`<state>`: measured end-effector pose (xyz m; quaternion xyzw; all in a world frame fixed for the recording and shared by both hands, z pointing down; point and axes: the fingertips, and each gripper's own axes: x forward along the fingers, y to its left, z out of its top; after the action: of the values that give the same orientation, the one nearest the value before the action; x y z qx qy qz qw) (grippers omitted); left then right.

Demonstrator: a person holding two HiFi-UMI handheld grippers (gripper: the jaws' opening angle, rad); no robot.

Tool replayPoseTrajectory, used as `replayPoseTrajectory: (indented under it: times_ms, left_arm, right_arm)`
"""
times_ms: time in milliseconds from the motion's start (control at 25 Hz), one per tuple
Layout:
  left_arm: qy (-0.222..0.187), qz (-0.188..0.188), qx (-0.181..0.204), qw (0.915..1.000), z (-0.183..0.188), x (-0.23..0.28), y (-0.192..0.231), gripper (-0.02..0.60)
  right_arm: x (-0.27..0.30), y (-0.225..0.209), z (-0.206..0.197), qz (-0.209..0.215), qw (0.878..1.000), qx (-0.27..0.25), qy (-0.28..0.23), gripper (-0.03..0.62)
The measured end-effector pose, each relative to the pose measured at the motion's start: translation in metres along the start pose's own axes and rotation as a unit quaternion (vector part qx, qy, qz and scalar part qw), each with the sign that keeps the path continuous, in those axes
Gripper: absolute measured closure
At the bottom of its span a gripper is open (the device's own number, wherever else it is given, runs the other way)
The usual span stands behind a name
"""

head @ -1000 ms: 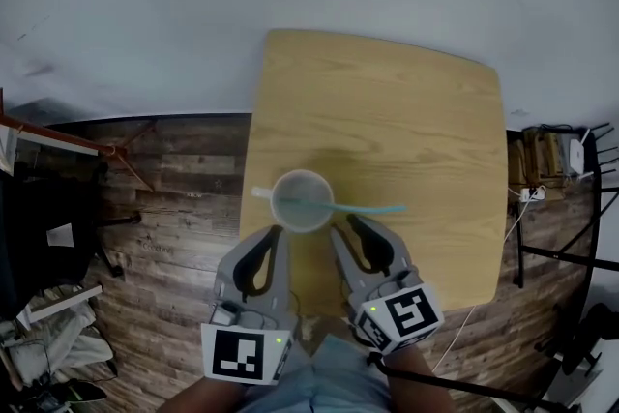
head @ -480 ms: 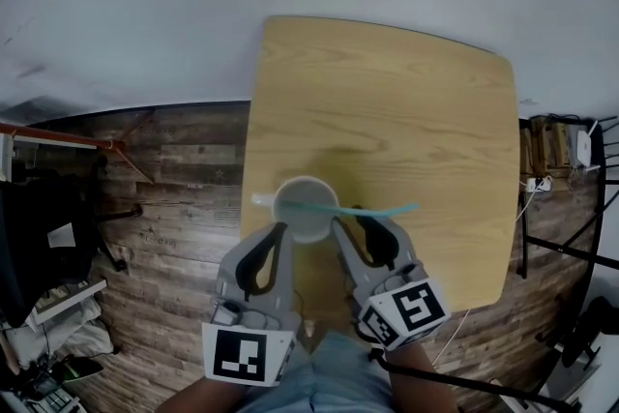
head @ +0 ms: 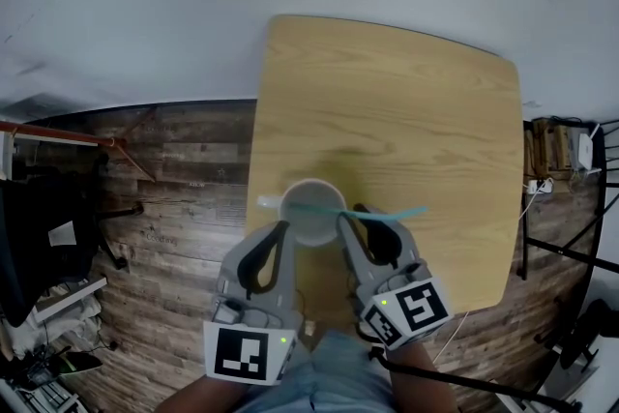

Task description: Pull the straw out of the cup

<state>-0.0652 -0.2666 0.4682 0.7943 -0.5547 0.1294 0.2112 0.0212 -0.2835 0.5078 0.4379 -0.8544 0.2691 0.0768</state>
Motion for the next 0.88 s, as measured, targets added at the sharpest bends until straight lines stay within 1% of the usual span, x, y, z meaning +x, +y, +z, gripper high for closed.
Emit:
replayPoseTrajectory:
  times_ms: [120, 400, 680, 880]
  left_arm:
    - [-0.003, 0.000, 0.001, 1.0000, 0.001, -0.001, -0.001, 0.562]
    - [-0.008, 0.004, 0.002, 1.0000, 0.004, -0.007, -0.002, 0.563]
    - [-0.020, 0.008, 0.006, 0.9997, 0.009, -0.017, -0.007, 0.562]
    - [-0.036, 0.009, 0.012, 0.9992, 0.017, -0.026, -0.015, 0.563]
  right_arm:
    - [-0.001, 0.000, 0.001, -0.002, 1.000, -0.004, -0.001, 0.513]
    - [-0.002, 0.007, 0.006, 0.003, 1.000, -0.011, -0.007, 0.544]
    - [-0.011, 0.016, 0.015, 0.012, 0.999, -0.022, -0.020, 0.549]
    - [-0.021, 0.024, 0.026, 0.019, 0.999, -0.034, -0.034, 0.551]
